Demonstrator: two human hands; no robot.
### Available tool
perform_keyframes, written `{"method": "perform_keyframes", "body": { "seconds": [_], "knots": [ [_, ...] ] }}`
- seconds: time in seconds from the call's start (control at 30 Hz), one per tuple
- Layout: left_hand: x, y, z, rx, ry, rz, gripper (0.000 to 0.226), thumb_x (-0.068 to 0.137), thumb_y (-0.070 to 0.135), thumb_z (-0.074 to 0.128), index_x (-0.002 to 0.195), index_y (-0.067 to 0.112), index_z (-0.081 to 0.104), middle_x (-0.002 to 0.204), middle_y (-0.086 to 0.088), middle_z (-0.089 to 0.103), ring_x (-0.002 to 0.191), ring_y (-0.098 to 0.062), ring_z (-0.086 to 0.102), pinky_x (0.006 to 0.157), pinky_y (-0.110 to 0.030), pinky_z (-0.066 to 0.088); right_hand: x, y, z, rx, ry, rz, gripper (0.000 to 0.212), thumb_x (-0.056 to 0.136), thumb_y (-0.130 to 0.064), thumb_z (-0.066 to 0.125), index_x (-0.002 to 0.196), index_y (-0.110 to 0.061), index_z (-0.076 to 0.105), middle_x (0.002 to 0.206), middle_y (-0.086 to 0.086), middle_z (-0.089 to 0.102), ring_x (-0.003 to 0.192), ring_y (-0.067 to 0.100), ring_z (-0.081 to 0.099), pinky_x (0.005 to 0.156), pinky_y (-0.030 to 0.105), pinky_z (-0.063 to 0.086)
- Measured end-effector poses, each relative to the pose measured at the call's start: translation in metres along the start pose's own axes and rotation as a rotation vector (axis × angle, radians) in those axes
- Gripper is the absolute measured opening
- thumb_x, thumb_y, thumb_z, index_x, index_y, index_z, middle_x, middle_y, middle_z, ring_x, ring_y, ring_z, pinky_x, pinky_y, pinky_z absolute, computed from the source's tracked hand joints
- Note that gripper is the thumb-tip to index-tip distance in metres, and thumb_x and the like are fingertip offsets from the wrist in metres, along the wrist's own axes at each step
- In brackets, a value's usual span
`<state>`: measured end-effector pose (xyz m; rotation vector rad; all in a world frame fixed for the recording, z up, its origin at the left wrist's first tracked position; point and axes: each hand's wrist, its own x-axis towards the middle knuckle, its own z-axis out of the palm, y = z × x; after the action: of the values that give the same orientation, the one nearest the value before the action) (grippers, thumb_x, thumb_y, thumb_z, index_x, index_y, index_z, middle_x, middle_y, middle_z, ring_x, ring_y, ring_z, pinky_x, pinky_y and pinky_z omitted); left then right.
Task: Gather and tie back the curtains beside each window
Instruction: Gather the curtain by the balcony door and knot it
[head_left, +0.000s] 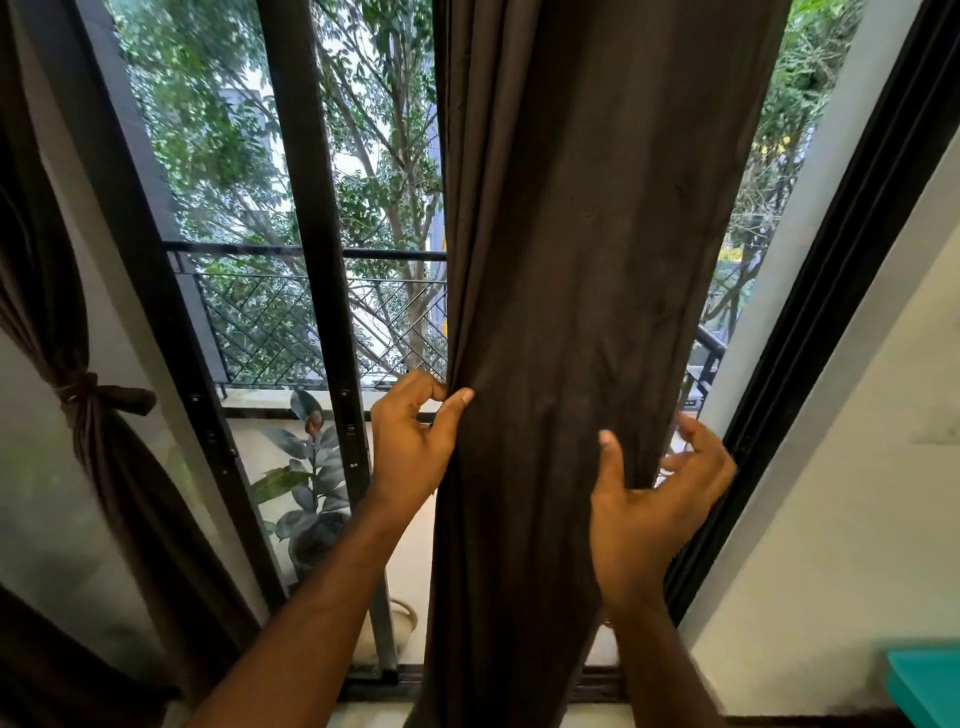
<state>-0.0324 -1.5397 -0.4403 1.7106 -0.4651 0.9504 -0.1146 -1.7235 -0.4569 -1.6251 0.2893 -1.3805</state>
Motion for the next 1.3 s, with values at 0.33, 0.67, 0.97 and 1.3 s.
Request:
{"method": "perform_keyframes", "body": {
  "seconds": [0.33, 0.67, 0.97, 1.3],
  "knots": [
    [-0.006, 0.005, 0.009, -0.017, -0.014, -0.020, 0.037, 0.085, 0.006, 0.078, 0.067, 0.020, 0.049, 0.065, 0.015, 0.047, 0.063, 0.000, 0.046, 0.058, -0.015, 0.037, -0.037, 0.008, 0.029, -0.006, -0.418, -0.227, 0.027, 0.105, -0.022, 0.045, 0.121, -0.010, 0.062, 0.119, 0.003, 0.053, 0.109, 0.016, 0.053, 0.093, 0.021, 0.045],
    [-0.011, 0.005, 0.009, -0.096, 0.036, -0.138, 0.033, 0.087, 0.008, 0.076, 0.063, 0.009, 0.054, 0.062, 0.004, 0.052, 0.061, -0.003, 0.047, 0.060, -0.018, 0.039, -0.052, -0.015, 0.059, 0.034, -0.395, -0.230, 0.008, 0.090, -0.005, 0.074, 0.092, -0.013, 0.074, 0.085, -0.001, 0.071, 0.077, 0.017, 0.064, 0.073, 0.038, 0.051],
    [-0.009, 0.016, 0.005, -0.204, -0.058, -0.200, 0.028, 0.092, 0.016, 0.069, 0.066, 0.023, 0.061, 0.063, 0.010, 0.058, 0.062, -0.006, 0.056, 0.060, -0.025, 0.046, -0.056, -0.024, 0.068, 0.169, -0.446, -0.141, 0.016, 0.087, -0.010, 0.078, 0.102, -0.011, 0.073, 0.095, -0.002, 0.072, 0.086, 0.012, 0.068, 0.078, 0.024, 0.056],
    [-0.009, 0.012, -0.008, -0.286, -0.181, -0.221, 0.023, 0.093, 0.014, 0.055, 0.079, 0.007, 0.072, 0.074, -0.002, 0.068, 0.072, -0.024, 0.064, 0.068, -0.032, 0.051, -0.053, -0.025, 0.078, 0.188, -0.404, -0.048, 0.006, 0.091, -0.013, 0.075, 0.093, -0.011, 0.069, 0.076, -0.003, 0.068, 0.067, 0.009, 0.065, 0.063, 0.014, 0.048]
  ]
}}
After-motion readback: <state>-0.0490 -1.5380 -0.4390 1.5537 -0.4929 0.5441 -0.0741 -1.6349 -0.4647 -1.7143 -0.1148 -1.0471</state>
